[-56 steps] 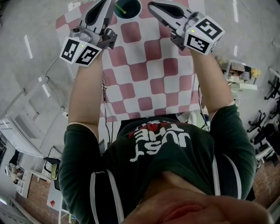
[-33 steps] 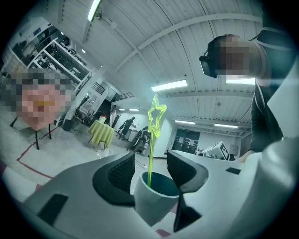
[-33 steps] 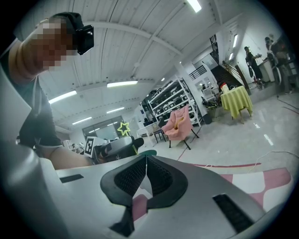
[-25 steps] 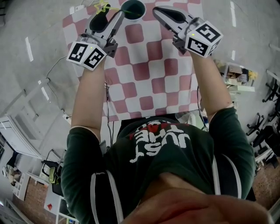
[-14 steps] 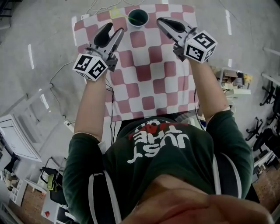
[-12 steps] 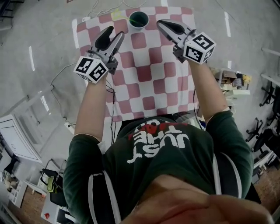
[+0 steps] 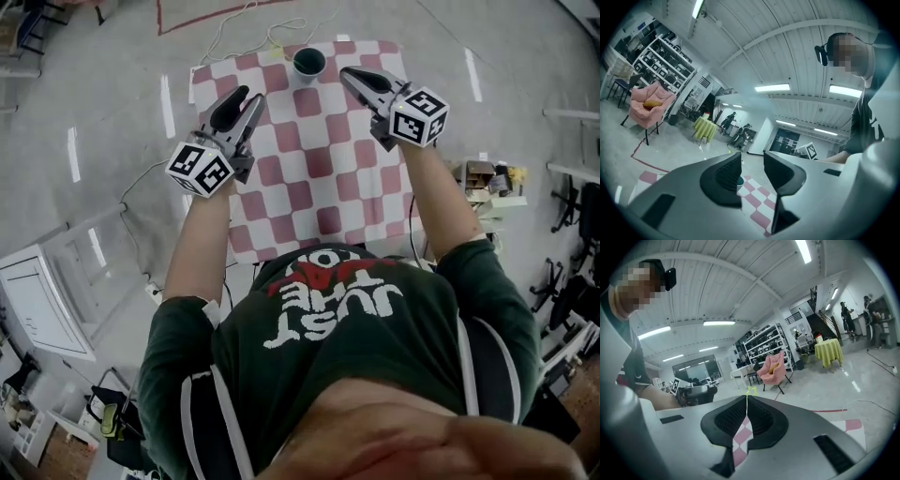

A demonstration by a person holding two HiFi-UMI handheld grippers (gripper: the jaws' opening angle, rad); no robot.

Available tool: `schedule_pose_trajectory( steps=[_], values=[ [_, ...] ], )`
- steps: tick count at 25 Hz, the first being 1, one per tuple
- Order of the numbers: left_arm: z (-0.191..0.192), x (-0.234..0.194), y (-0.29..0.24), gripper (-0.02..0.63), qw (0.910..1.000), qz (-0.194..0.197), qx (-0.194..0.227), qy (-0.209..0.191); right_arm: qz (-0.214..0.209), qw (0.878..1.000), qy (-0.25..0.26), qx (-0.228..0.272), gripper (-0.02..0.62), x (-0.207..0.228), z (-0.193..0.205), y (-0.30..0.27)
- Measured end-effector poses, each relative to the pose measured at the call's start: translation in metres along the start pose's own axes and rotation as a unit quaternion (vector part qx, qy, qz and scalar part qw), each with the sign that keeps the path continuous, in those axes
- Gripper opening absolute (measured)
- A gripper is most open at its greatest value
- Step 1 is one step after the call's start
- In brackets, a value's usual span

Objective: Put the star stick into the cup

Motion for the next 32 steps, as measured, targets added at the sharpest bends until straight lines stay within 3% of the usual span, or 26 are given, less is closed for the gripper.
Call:
schedule_pose_trajectory(
  steps=[6,9,14,20,26,32],
  values=[
    [-0.037,0.012,0.048,0.047,0.9995,0.025,0.015,0.009,0.018,1.000,0.006,-0.001,0.037,-0.051,-0.017,0.002],
    [-0.056,0.020,0.069,0.017,0.9989,0.043,0.017,0.010,0.025,1.000,0.007,0.006,0.037,-0.077,-0.030,0.003],
    [-0.094,0.040,0.105,0.011,0.9977,0.065,0.015,-0.005,0.027,0.999,0.013,0.020,0.035,-0.123,-0.053,0.008],
    [-0.129,0.069,0.140,0.011,0.9979,0.061,0.018,-0.007,0.018,0.999,0.021,0.028,0.035,-0.161,-0.080,0.029],
    [-0.132,0.128,0.146,0.011,0.9988,0.049,0.004,-0.003,0.002,0.999,0.034,0.032,0.035,-0.186,-0.098,0.073],
    [-0.118,0.216,0.126,0.011,0.9988,0.045,0.001,-0.018,-0.025,0.998,0.036,0.036,0.035,-0.200,-0.106,0.143]
  ],
)
Point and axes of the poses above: the fingertips, and each gripper's own axes: y backward along the fingers, x to its right, z out of its underside, the point moved 8 cm from there along y, backward along the fingers, and after that the axes turned 7 degrees about x, right-handed, at the moved point
